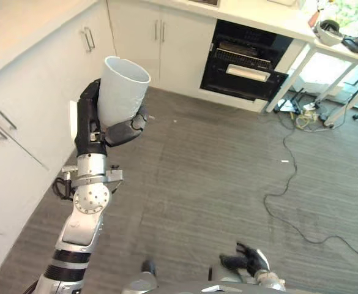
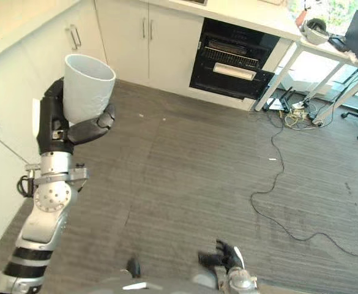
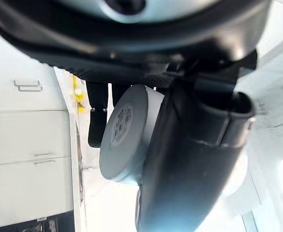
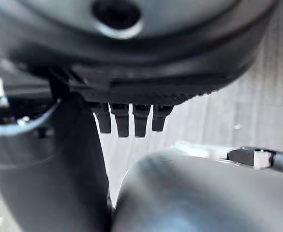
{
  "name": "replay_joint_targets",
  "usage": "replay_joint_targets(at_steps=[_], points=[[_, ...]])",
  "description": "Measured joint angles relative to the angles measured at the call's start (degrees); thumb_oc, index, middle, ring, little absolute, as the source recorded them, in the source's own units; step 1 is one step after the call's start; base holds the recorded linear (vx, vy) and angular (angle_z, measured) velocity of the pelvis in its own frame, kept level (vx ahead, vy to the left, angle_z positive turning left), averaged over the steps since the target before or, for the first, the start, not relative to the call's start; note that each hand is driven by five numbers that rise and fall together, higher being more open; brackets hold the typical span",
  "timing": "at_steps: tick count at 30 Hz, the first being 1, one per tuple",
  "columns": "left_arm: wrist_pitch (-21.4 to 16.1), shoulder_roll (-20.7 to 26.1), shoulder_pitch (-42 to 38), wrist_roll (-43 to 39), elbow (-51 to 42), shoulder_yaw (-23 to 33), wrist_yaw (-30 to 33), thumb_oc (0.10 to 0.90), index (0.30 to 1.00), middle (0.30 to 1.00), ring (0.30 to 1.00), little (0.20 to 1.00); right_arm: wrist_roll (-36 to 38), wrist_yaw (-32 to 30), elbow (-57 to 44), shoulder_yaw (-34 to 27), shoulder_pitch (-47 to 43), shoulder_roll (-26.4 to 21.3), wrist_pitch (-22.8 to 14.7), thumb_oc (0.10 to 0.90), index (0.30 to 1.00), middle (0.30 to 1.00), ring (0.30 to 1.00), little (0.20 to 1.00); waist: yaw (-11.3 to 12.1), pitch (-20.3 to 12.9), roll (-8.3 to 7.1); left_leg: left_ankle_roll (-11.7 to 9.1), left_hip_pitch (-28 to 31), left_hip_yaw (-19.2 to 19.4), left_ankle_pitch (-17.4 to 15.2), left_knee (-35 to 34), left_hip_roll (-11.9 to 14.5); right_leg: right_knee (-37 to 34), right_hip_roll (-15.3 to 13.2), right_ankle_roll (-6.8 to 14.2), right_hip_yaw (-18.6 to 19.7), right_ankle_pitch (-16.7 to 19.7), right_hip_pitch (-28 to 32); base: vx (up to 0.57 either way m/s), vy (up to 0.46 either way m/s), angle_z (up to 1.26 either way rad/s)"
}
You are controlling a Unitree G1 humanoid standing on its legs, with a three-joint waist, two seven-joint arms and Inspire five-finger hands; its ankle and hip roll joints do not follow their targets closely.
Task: Place the dishes in the dishwasher.
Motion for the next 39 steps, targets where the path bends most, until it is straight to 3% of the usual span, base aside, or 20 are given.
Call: replay_joint_targets(at_steps=[2, 4, 6, 8, 9, 12, 16, 17, 19, 20, 22, 24, 26, 30, 31, 32, 33, 35, 36, 39], points=[[-1.09, -2.42, 0.54, 0.11, 0.09, -2.3, 0.51, 0.4, 0.3, 0.3, 0.3, 0.3, -0.3, -3.47, 2.72, -0.83, -6.11, 0.62, -1.57, 0.8, 0.9, 0.9, 0.9, 0.9, -0.08, -0.65, 2.72, -0.72, 2.01, -0.04, -1.19, -0.48, 0.22, -3.12, 3.32, -1.21, -1.04, -8.78, -6.92, 0.3, 0.161, 0.26], [-0.5, -2.45, 1.14, 0.52, 0.78, -3.02, -1.43, 0.4, 0.3, 0.3, 0.3, 0.3, -1.36, -3.77, 3.51, 1.45, -10.9, 0.55, -0.34, 0.8, 0.9, 0.9, 0.9, 0.9, -3.27, 1.25, 6.03, -2.48, 6.21, -2.01, -2.62, -0.57, 0.1, -17.37, 5.72, -6.35, -7.18, -11.91, -8.89, 0.7, -0.037, 0.64], [-0.54, -2.47, 2.14, 0.5, 0.62, -2.35, -1.34, 0.4, 0.3, 0.3, 0.3, 0.3, -2.21, -3.69, 0.98, 1.49, -9.11, 0.59, -0.74, 0.8, 0.9, 0.9, 0.9, 0.9, -4.35, 0.89, 6.83, -6.1, 8.88, -2.09, -5.26, -1.35, 0.49, -30.83, 7.48, -5.65, -10.83, -12.6, -7.9, 0.61, -0.07, 0.74], [-0.57, -1.54, 1.6, 0.55, 0.58, -1.95, -1.2, 0.4, 0.3, 0.3, 0.3, 0.3, -2.19, -3.62, 1.6, 1.31, -7.53, 1.22, -1.15, 0.8, 0.9, 0.9, 0.9, 0.9, -4.62, 0.45, 5.42, -6.0, 11.54, -2.93, -7.12, -2.1, 0.14, -46.89, 9.26, -5.53, -11.64, -12.54, -5.27, 0.36, -0.051, 0.72], [-0.49, -0.78, 1.91, 0.54, 0.77, -1.53, -1.0, 0.4, 0.3, 0.3, 0.3, 0.3, -1.2, -3.09, 2.33, 1.22, -7.19, 2.2, -0.76, 0.8, 0.9, 0.9, 0.9, 0.9, -3.83, -0.25, 3.58, -6.93, 13.91, -3.54, -8.52, -2.02, -0.26, -52.83, 10.51, -7.43, -11.63, -12.29, -3.41, 0.44, -0.097, 0.97], [0.06, -1.2, 2.74, 1.25, 1.84, -2.6, -0.47, 0.4, 0.3, 0.3, 0.3, 0.3, 0.21, -2.67, 6.98, -2.89, -6.03, 2.53, -0.66, 0.8, 0.9, 0.9, 0.9, 0.9, -3.99, -2.4, 2.53, -11.1, 16.6, -4.32, -10.26, 4.34, 3.63, -50.75, 14.1, -15.63, -9.49, -0.7, -0.05, 0.47, -0.22, 0.8], [0.29, -1.83, 1.85, 2.32, 3.39, -2.57, -1.47, 0.4, 0.3, 0.3, 0.3, 0.3, -0.11, -1.42, 10.99, -1.81, -7.18, -0.16, 0.28, 0.8, 0.9, 0.9, 0.9, 0.9, -4.39, -2.23, 3.19, -12.08, 12.02, -8.45, -8.17, 11.44, 5.27, -53.77, 16.09, -18.38, -8.44, -2.51, 7.2, 0.32, -0.263, 0.01], [0.33, -2.02, 1.23, 2.21, 3.39, -2.61, -1.89, 0.4, 0.3, 0.3, 0.3, 0.3, -0.11, -1.26, 11.14, -1.62, -7.07, -0.47, 0.77, 0.8, 0.9, 0.9, 0.9, 0.9, -4.56, -2.04, 3.46, -11.99, 10.17, -9.07, -4.23, 13.63, 5.13, -54.65, 16.72, -18.54, -8.49, -3.42, 8.64, 0.3, -0.268, -0.24], [0.26, -4.09, 1.64, 1.89, 3.37, -1.84, -2.54, 0.4, 0.3, 0.3, 0.3, 0.3, -0.15, -1.14, 10.86, 0.71, -5.27, -1.07, 1.04, 0.8, 0.9, 0.9, 0.9, 0.9, -3.09, -1.64, 2.5, -14.13, 6.07, -9.34, 1.05, 31.34, 5.47, -56.33, 17.54, -19.77, -9.38, -4.69, 14.17, 0.21, -0.193, -0.63], [0.26, -4.16, 1.64, 1.69, 3.42, -1.86, -2.49, 0.4, 0.3, 0.3, 0.3, 0.3, -0.16, -1.15, 10.83, 1.0, -5.09, -1.06, 0.9, 0.8, 0.9, 0.9, 0.9, 0.9, -3.14, -1.63, 2.32, -14.22, 5.44, -9.53, 1.84, 33.31, 5.6, -56.94, 17.43, -19.77, -9.35, -4.9, 15.09, 0.42, -0.314, -0.27], [-0.02, -3.44, 1.02, 1.41, 2.48, -1.92, -3.58, 0.4, 0.3, 0.3, 0.3, 0.3, -0.12, -1.02, 8.5, 1.48, -5.3, -1.99, 1.47, 0.8, 0.9, 0.9, 0.9, 0.9, -3.32, -0.85, 2.0, -12.9, -5.28, -13.37, 4.36, 49.73, 5.03, -58.59, 17.85, -21.71, -6.86, -8.41, 18.38, 0.31, -0.185, -0.36], [0.17, -2.11, 1.07, 0.28, 2.4, -1.82, -3.67, 0.4, 0.3, 0.3, 0.3, 0.3, -0.05, -1.47, 6.23, 1.44, -7.83, -1.77, 1.39, 0.8, 0.9, 0.9, 0.9, 0.9, -1.09, 2.94, -1.82, -12.51, -14.8, -14.8, 1.81, 58.18, 0.75, -60.99, 14.8, -20.41, -3.38, -7.46, 23.32, 0.4, -0.048, -0.88], [0.24, -2.72, 1.62, -0.31, 3.42, -1.98, -4.33, 0.4, 0.3, 0.3, 0.3, 0.3, -0.39, -1.09, 11.87, -0.86, -9.09, -1.2, -0.96, 0.8, 0.9, 0.9, 0.9, 0.9, -1.49, 3.13, -2.6, -10.8, -18.61, -14.76, 0.48, 52.96, 0.94, -62.37, 13.57, -20.13, -2.15, -9.52, 26.88, 0.23, 0.016, -0.32], [-0.32, -3.55, 3.15, -0.07, 2.99, -1.93, -4.33, 0.4, 0.3, 0.3, 0.3, 0.3, 2.23, -0.26, 11.43, -3.27, -7.7, -3.76, -0.88, 0.8, 0.9, 0.9, 0.9, 0.9, 0.24, 2.83, 1.05, -11.55, -22.45, -13.52, 2.6, 34.62, 5.04, -64.93, 14.25, -17.07, 0.48, -11.12, 31.64, 0.51, 0.187, -0.72], [-1.18, -3.42, 3.96, 0.53, 3.29, -1.86, -4.73, 0.4, 0.3, 0.3, 0.3, 0.3, 2.24, -0.19, 12.72, -3.44, -6.62, -5.51, -0.84, 0.8, 0.9, 0.9, 0.9, 0.9, 1.09, 3.05, 3.23, -10.51, -18.17, -14.39, 4.2, 8.8, 6.78, -66.63, 15.17, -16.12, 3.0, -11.8, 33.59, 0.7, 0.199, -0.61], [-1.11, -3.3, 4.16, 0.53, 3.8, -1.88, -4.72, 0.4, 0.3, 0.3, 0.3, 0.3, 2.17, -0.39, 13.45, -3.13, -6.33, -5.81, -0.64, 0.8, 0.9, 0.9, 0.9, 0.9, 1.63, 3.04, 4.16, -10.56, -17.47, -16.42, 5.48, 1.91, 6.48, -66.86, 15.06, -15.08, 4.63, -12.73, 34.72, 0.5, 0.126, -0.9], [-0.83, -3.33, 3.71, 0.58, 4.71, -1.9, -4.7, 0.4, 0.3, 0.3, 0.3, 0.3, 2.08, -0.87, 14.54, -3.34, -6.11, -6.46, 0.11, 0.8, 0.9, 0.9, 0.9, 0.9, 1.97, 3.52, 4.01, -10.79, -16.78, -23.45, 6.84, -3.05, 4.11, -67.03, 13.28, -14.58, 8.06, -14.79, 36.46, 0.25, 0.134, -0.8], [-0.59, -3.6, 4.79, 0.55, 4.84, -1.85, -4.26, 0.4, 0.3, 0.3, 0.3, 0.3, 2.05, -0.85, 14.18, -3.37, -5.05, -7.64, 0.41, 0.8, 0.9, 0.9, 0.9, 0.9, 3.3, 3.52, 5.0, -9.74, -15.46, -24.33, 10.53, -2.7, 3.42, -67.05, 12.73, -12.57, 10.11, -16.05, 38.45, 0.31, 0.246, -1.08], [-0.26, -3.01, 5.49, 0.53, 5.0, -1.28, -4.11, 0.4, 0.3, 0.3, 0.3, 0.3, 2.09, -0.86, 12.03, -3.29, -3.85, -6.41, 0.17, 0.8, 0.9, 0.9, 0.9, 0.9, 3.49, 3.75, 2.6, -7.37, -12.65, -21.12, 15.43, -2.41, 1.88, -66.77, 9.3, -11.07, 10.09, -16.7, 40.18, 0.32, 0.27, -1.16], [0.53, -1.44, 4.98, 0.56, 4.8, -1.75, -3.42, 0.4, 0.3, 0.3, 0.3, 0.3, 2.63, -0.94, 5.25, -9.35, -0.36, -3.28, -2.72, 0.8, 0.9, 0.9, 0.9, 0.9, 1.72, 3.42, 1.78, -2.68, -10.88, -17.46, 14.42, -1.55, 0.93, -62.56, 7.77, -5.13, 8.41, -12.51, 38.23, 0.28, 0.252, -0.66]])
